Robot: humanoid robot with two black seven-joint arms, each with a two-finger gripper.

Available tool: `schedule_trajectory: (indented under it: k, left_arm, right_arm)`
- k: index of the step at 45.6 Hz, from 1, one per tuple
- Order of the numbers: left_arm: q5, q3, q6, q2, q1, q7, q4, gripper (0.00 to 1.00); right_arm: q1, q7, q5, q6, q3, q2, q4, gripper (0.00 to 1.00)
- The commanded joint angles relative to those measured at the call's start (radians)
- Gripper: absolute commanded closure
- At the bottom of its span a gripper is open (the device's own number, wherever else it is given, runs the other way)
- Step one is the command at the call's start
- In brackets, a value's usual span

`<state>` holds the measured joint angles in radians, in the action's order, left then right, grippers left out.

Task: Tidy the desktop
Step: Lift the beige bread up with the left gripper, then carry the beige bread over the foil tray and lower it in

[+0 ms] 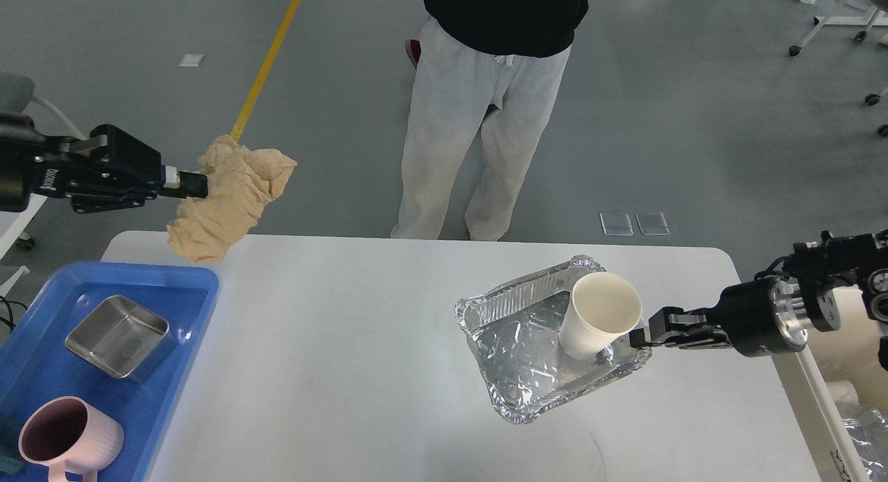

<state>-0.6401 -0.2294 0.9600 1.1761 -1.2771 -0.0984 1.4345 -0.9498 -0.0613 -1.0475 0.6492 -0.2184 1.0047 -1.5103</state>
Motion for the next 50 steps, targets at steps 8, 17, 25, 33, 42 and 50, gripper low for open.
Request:
schedule_trajectory:
  k: [8, 17, 25, 33, 42, 50]
  left_arm:
    - [-0.035, 0.001, 0.0, -0.262, 0.022, -0.001, -0.115, 1.0]
    - [-0.036, 0.001, 0.0, -0.369, 0.018, -0.001, -0.161, 1.0]
    - [-0.038, 0.001, 0.0, -0.452, 0.021, -0.003, -0.178, 1.0]
    - [-0.039, 0.001, 0.0, -0.519, 0.018, -0.003, -0.204, 1.0]
    - [-0.039, 0.001, 0.0, -0.581, 0.024, -0.006, -0.258, 1.0]
    - [-0.046, -0.001, 0.0, -0.65, 0.024, -0.006, -0.276, 1.0]
  right_arm:
    - [-0.03, 0.002, 0.003, 0.004, 0.013, -0.009, 0.005, 1.0]
    - [-0.03, 0.002, 0.001, 0.006, 0.017, -0.02, 0.008, 1.0]
    - [-0.037, 0.002, 0.001, 0.006, 0.03, -0.046, 0.039, 1.0]
    - [-0.038, 0.002, 0.001, 0.012, 0.031, -0.066, 0.05, 1.0]
    - [-0.037, 0.002, 0.001, 0.013, 0.033, -0.081, 0.058, 1.0]
    - [-0.043, 0.002, 0.001, 0.015, 0.047, -0.109, 0.079, 1.0]
